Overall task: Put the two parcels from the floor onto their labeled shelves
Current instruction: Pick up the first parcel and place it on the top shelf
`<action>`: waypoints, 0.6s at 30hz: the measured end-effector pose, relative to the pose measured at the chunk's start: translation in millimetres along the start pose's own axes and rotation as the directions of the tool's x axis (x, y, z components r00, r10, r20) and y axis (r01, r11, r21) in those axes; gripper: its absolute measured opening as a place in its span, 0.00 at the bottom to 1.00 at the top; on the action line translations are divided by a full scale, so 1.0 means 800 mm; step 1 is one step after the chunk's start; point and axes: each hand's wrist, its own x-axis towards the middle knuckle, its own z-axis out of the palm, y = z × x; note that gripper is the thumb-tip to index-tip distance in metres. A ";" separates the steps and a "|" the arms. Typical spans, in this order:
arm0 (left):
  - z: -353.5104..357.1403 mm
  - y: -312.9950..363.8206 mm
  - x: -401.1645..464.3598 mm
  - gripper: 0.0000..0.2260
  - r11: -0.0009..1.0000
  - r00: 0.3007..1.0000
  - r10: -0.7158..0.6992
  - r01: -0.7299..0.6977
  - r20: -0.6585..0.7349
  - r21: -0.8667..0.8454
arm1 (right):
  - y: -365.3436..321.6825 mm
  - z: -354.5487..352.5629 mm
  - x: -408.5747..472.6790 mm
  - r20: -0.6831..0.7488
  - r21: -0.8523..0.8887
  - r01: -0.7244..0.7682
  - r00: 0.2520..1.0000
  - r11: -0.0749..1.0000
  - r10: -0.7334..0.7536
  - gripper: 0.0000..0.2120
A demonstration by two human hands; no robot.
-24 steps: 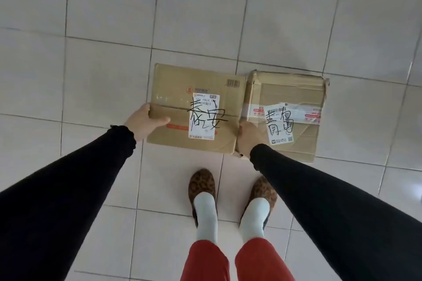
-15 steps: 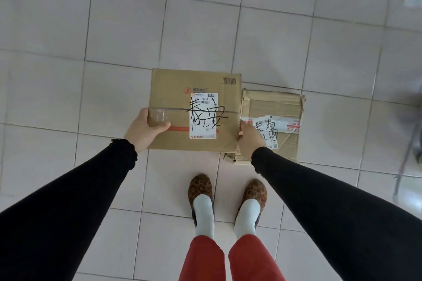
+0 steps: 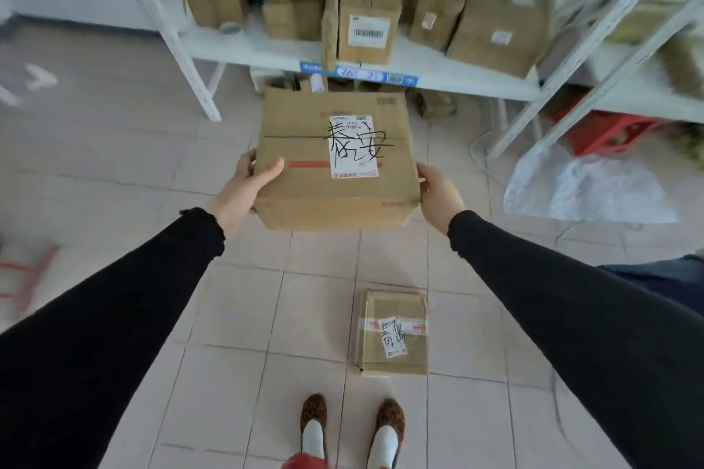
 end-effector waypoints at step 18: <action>-0.119 0.438 0.010 0.30 0.917 0.883 0.366 -0.290 0.295 -0.273 | -0.382 -0.236 0.027 -0.476 0.155 0.326 0.852 0.932 -0.219 0.18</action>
